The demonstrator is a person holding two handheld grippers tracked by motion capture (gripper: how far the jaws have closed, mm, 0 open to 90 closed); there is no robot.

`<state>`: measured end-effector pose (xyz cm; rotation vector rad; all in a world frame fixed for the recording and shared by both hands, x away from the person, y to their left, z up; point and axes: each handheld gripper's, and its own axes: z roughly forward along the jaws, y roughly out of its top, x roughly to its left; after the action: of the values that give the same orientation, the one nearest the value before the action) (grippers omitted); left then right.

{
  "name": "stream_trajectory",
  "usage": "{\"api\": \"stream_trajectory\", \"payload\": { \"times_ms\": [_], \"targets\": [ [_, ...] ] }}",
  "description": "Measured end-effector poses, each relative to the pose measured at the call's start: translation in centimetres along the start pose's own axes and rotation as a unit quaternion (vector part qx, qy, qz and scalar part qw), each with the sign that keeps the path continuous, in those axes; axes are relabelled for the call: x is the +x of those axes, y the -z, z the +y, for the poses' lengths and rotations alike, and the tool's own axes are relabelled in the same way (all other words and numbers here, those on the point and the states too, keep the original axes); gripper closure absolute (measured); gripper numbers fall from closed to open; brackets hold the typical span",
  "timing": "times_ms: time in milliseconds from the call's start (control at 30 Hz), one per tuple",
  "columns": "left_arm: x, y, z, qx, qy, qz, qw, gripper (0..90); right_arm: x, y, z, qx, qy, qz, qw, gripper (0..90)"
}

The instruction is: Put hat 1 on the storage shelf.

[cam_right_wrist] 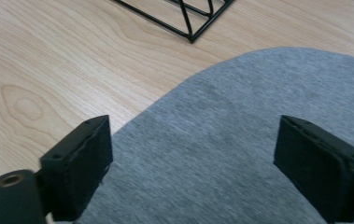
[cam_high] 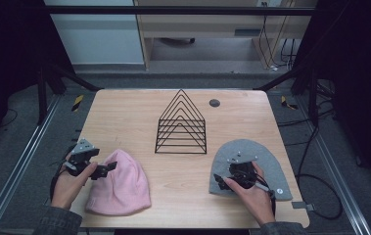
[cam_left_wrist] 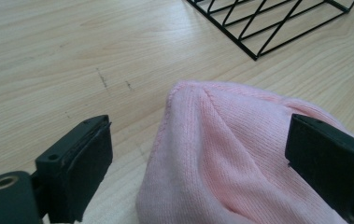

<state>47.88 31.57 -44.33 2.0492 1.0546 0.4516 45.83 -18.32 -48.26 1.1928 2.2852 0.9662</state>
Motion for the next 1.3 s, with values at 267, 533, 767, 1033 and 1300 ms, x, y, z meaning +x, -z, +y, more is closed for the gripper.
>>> {"api": "stream_trajectory", "payload": {
  "times_ms": [267, 533, 767, 1033, 1300],
  "targets": [
    [-0.5, 1.0, 1.0, 0.03, -0.02, -0.012, 0.9993, 10.7, -0.7, 0.8, -0.4, 0.001, -0.005, -0.016, 0.9999, 28.8],
    [-0.9, 1.7, 2.3, 0.055, -0.059, -0.009, 0.9967, 15.0, -0.8, 1.7, -0.3, -0.019, 0.007, -0.02, 0.9996, 32.3],
    [-0.4, 1.2, 2.8, 0.086, -0.063, -0.015, 0.9942, 28.5, -0.8, 1.5, -0.3, -0.002, -0.006, -0.019, 0.9998, 27.0],
    [0.5, -1.6, 2.6, 0.137, -0.063, -0.028, 0.9882, 40.9, -0.5, 1.6, -0.3, -0.002, -0.005, -0.014, 0.9999, 26.8],
    [1.1, -2.6, 2.2, 0.15, -0.063, -0.028, 0.9863, 61.8, -0.5, 1.5, -0.3, -0.001, -0.003, -0.014, 0.9999, 26.0]
  ]
}}
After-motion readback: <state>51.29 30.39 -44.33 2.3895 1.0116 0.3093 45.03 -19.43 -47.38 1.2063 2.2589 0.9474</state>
